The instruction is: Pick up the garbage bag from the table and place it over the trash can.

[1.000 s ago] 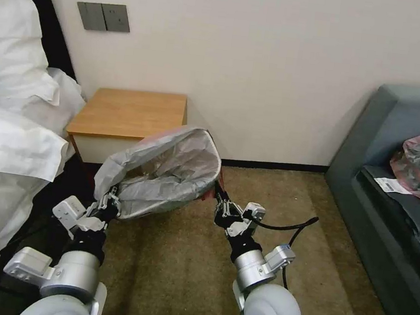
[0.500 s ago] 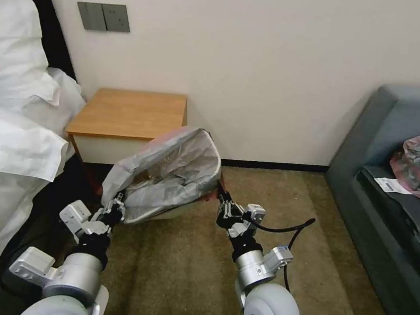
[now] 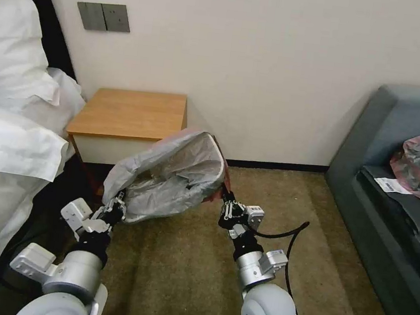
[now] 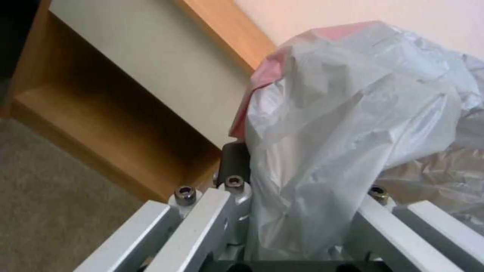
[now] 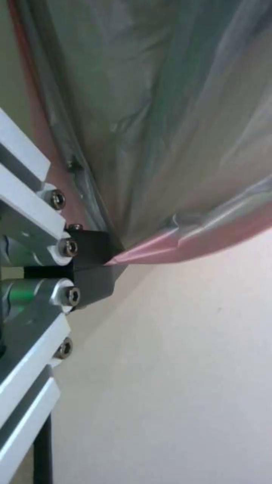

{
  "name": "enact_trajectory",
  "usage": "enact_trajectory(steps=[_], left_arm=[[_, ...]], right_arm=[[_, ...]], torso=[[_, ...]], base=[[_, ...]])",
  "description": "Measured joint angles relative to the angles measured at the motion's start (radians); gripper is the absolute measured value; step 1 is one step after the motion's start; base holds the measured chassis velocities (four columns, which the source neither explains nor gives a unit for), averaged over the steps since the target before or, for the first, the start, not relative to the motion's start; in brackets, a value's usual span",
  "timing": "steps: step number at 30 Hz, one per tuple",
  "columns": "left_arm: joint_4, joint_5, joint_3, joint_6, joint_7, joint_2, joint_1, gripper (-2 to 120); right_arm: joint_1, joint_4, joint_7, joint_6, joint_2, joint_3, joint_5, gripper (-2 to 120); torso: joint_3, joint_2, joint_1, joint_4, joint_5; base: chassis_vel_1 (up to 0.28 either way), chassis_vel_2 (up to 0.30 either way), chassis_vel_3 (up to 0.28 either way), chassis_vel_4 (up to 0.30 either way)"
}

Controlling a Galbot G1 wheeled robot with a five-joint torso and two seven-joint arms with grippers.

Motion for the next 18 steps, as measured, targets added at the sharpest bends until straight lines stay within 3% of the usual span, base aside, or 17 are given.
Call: enact_trajectory(steps=[18], left_arm=[[0.001,0.006,0.013,0.007,-0.005,-0.012,0.012,8]], right_arm=[[0.018,-0.087,0.046,0.058,0.025,0.009,-0.265,0]], torso=[[0.0,0.0,0.0,0.0,0.0]], base=[[0.0,0.0,0.0,0.0]])
